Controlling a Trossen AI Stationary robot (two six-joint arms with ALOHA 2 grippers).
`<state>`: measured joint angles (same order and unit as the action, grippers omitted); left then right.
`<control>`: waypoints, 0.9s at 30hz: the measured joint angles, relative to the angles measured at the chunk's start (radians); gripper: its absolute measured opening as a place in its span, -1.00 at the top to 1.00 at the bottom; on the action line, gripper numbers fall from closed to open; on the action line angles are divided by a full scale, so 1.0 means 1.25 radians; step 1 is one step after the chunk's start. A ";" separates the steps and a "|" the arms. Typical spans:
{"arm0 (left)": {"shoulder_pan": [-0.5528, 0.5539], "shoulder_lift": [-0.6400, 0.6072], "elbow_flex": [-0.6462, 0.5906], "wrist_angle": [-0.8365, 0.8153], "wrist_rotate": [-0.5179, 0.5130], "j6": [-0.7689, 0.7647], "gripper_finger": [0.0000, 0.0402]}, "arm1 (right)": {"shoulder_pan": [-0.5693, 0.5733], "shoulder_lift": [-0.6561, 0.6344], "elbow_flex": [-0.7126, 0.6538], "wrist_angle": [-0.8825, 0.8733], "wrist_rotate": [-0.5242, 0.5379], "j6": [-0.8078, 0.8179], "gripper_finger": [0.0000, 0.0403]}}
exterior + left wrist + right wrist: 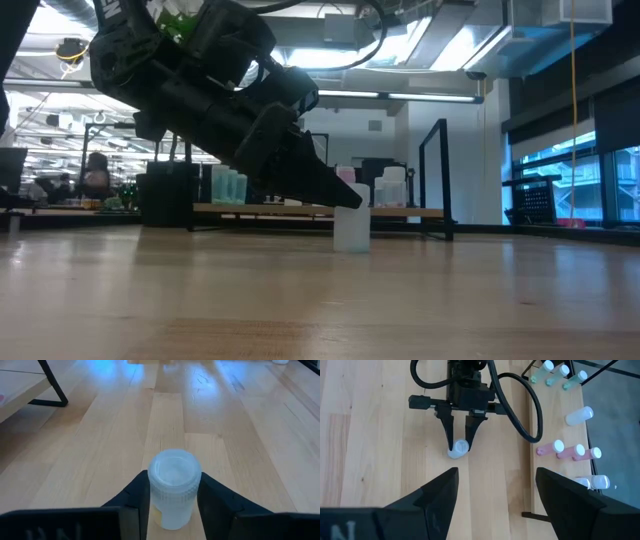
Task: Pick and place medicine bottles onto shelf by color
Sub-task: Put the top white medicine bottle on the shelf aligned with the other white medicine bottle
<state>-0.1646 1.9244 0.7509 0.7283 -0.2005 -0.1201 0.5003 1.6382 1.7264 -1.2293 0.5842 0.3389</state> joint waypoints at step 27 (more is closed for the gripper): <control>0.044 -0.342 0.000 -0.286 -0.378 -0.021 0.42 | 0.000 0.000 -0.001 0.027 0.065 0.000 -0.33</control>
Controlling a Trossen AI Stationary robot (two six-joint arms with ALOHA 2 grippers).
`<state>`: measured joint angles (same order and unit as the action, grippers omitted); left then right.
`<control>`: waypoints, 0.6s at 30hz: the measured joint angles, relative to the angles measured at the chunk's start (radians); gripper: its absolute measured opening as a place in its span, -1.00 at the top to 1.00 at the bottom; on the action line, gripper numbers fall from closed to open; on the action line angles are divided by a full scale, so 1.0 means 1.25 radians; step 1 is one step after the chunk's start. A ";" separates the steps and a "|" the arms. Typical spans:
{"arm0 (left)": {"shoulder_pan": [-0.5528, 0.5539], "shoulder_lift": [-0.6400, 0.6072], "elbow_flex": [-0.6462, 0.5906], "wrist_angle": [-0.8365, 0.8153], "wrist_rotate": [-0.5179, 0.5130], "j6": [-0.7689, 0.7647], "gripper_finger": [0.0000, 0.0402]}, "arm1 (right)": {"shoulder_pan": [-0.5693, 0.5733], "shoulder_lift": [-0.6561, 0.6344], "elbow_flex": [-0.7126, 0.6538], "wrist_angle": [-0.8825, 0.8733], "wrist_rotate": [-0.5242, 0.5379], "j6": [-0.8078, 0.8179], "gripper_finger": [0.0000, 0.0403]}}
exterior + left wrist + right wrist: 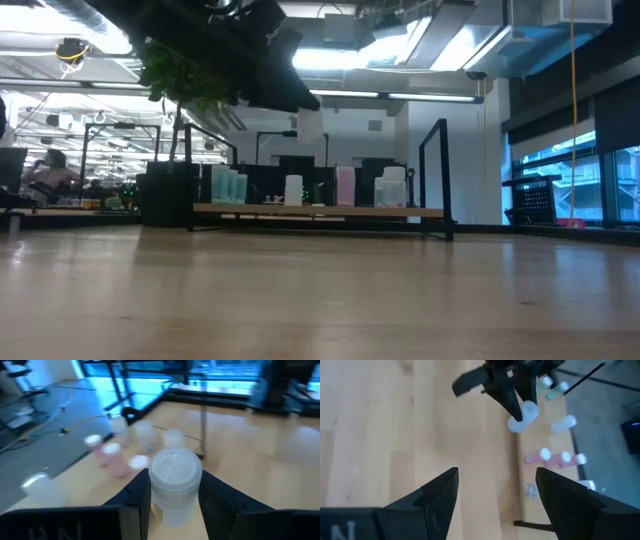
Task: Pick and place medicine bottles onto shelf by color
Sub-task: Put the top white medicine bottle on the shelf aligned with the other white medicine bottle
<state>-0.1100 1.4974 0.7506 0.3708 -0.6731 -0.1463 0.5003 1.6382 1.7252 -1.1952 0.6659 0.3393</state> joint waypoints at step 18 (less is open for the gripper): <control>0.220 0.129 0.000 -0.011 -0.012 -0.140 0.41 | -0.002 0.000 0.000 0.017 0.061 0.002 -0.33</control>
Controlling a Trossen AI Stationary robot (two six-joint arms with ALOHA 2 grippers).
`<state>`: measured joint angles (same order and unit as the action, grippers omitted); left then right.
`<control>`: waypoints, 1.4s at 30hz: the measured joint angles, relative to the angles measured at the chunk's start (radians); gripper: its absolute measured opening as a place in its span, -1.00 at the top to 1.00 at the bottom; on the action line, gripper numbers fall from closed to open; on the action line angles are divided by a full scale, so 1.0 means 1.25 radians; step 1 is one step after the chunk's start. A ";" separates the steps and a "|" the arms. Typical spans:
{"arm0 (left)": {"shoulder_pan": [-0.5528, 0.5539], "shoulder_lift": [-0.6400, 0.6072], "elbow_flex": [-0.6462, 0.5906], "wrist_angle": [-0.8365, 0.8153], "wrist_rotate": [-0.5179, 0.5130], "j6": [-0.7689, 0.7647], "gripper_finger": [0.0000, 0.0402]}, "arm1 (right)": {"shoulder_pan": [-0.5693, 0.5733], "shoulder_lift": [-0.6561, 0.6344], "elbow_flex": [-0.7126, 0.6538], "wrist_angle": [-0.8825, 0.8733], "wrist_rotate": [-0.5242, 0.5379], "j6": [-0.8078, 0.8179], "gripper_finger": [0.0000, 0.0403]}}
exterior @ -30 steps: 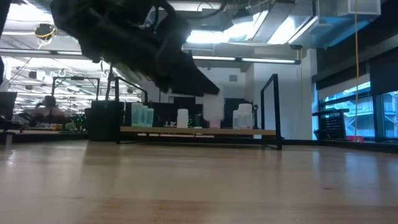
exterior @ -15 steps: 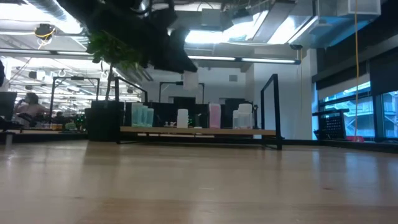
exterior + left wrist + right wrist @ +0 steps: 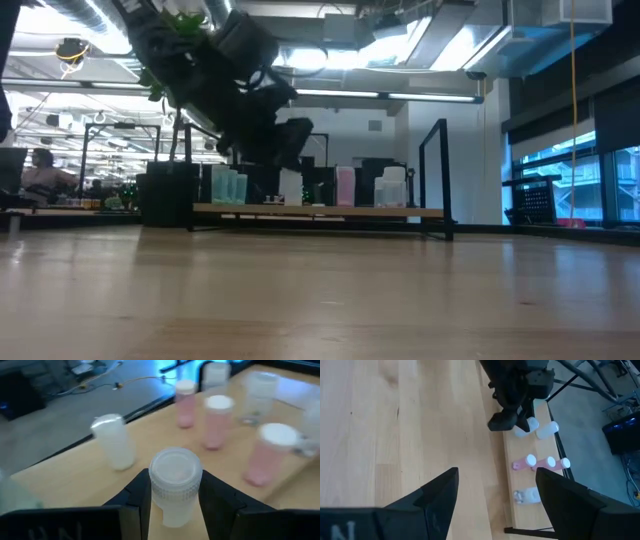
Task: Pick and place medicine bottles onto shelf by color
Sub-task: Put the top white medicine bottle on the shelf aligned with the other white medicine bottle
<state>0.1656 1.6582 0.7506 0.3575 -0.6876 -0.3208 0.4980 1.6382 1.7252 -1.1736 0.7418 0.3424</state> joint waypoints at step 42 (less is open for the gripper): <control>0.015 0.007 0.000 0.014 -0.046 -0.056 0.41 | 0.000 0.000 0.000 0.002 -0.114 0.098 -0.33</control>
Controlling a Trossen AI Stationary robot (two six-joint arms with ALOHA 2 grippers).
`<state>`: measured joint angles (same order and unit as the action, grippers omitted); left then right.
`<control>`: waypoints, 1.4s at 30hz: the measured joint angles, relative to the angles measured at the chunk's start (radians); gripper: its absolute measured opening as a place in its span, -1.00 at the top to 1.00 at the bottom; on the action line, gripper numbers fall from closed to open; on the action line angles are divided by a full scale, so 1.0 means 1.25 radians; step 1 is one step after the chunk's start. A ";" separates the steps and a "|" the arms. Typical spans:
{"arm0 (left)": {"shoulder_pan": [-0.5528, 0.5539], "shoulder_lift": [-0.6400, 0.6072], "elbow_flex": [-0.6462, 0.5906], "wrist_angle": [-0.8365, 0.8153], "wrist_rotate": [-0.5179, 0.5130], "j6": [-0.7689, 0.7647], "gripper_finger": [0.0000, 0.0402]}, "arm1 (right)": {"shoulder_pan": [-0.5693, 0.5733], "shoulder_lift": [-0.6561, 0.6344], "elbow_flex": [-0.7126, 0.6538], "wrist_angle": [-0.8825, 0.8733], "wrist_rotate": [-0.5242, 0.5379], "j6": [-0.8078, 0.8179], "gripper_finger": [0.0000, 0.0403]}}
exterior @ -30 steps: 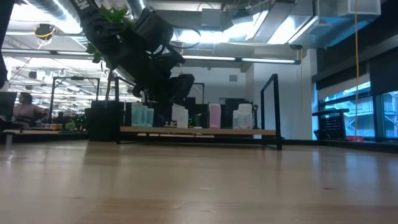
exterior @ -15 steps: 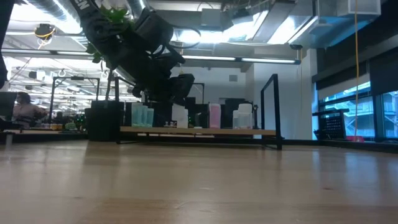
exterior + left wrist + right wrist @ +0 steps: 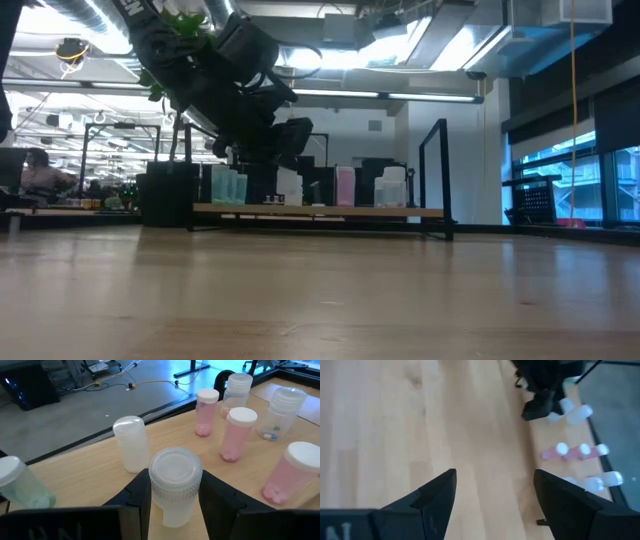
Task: Pick and place medicine bottles onto shelf by color
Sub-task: Put the top white medicine bottle on the shelf aligned with the other white medicine bottle
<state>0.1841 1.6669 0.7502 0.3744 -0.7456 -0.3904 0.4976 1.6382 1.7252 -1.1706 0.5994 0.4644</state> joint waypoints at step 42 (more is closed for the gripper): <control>0.024 0.032 0.000 0.038 0.034 -0.027 0.41 | 0.000 0.000 0.001 0.000 -0.105 0.001 -0.33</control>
<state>0.2140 1.7064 0.7506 0.4218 -0.7035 -0.4236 0.4978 1.6382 1.7267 -1.1703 0.4684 0.4658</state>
